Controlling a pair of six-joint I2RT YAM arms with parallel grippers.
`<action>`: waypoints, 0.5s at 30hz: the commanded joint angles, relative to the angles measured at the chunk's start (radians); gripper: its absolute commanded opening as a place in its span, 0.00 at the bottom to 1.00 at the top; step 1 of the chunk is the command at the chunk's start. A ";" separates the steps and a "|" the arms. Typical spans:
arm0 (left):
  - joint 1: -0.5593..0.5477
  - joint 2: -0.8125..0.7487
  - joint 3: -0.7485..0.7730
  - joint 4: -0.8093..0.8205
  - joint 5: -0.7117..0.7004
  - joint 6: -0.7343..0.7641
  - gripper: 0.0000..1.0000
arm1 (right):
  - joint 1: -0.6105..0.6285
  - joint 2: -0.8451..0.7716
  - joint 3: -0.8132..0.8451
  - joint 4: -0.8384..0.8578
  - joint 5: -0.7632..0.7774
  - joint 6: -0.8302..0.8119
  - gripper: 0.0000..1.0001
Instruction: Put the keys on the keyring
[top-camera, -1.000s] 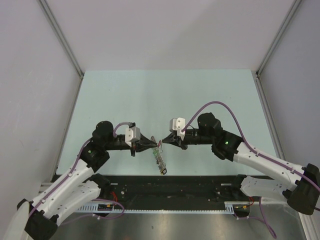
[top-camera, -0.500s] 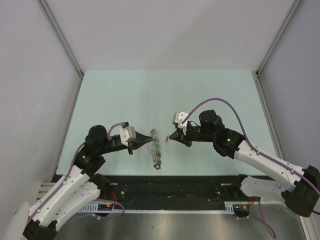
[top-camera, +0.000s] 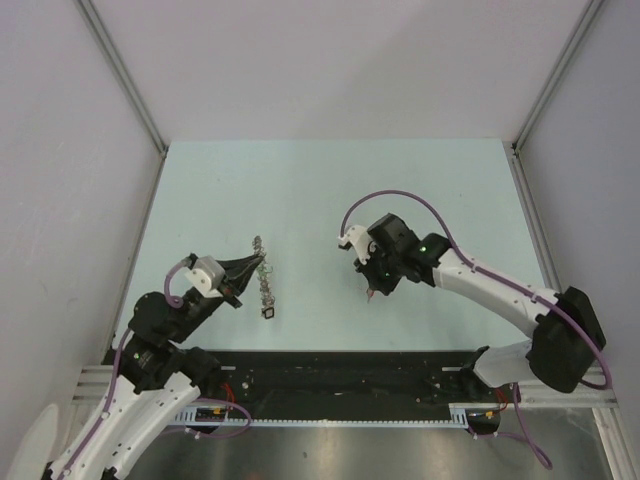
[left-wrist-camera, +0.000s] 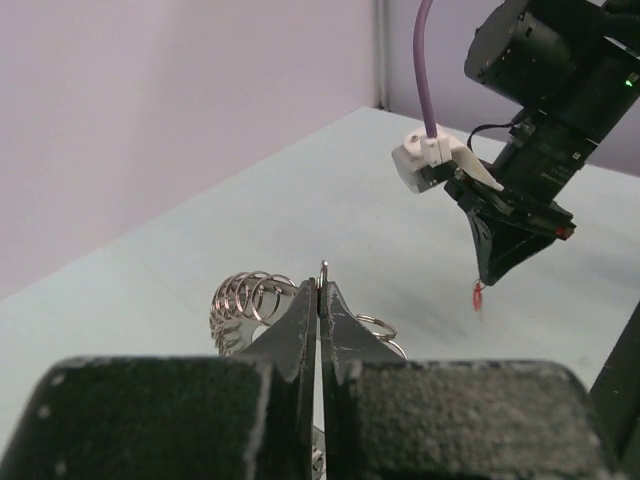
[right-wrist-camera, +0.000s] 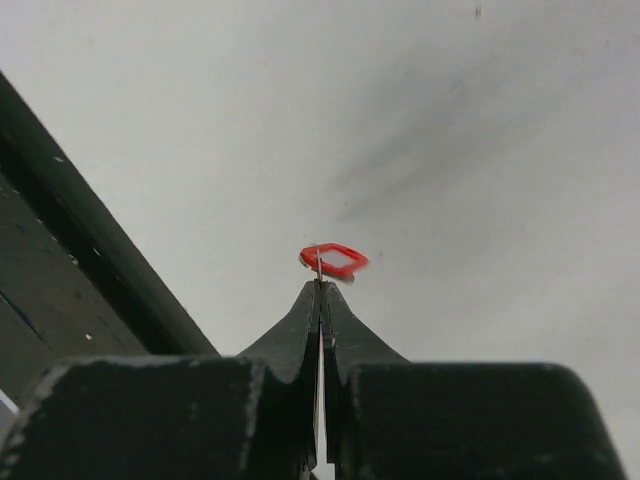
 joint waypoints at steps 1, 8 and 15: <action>-0.004 -0.038 -0.015 0.014 -0.112 -0.027 0.00 | -0.001 0.129 0.103 -0.164 0.112 0.001 0.00; -0.004 -0.055 -0.026 0.006 -0.165 0.010 0.00 | 0.017 0.348 0.183 -0.098 0.119 -0.001 0.00; -0.002 -0.058 -0.031 0.009 -0.167 0.013 0.00 | 0.025 0.491 0.257 0.003 0.115 0.002 0.00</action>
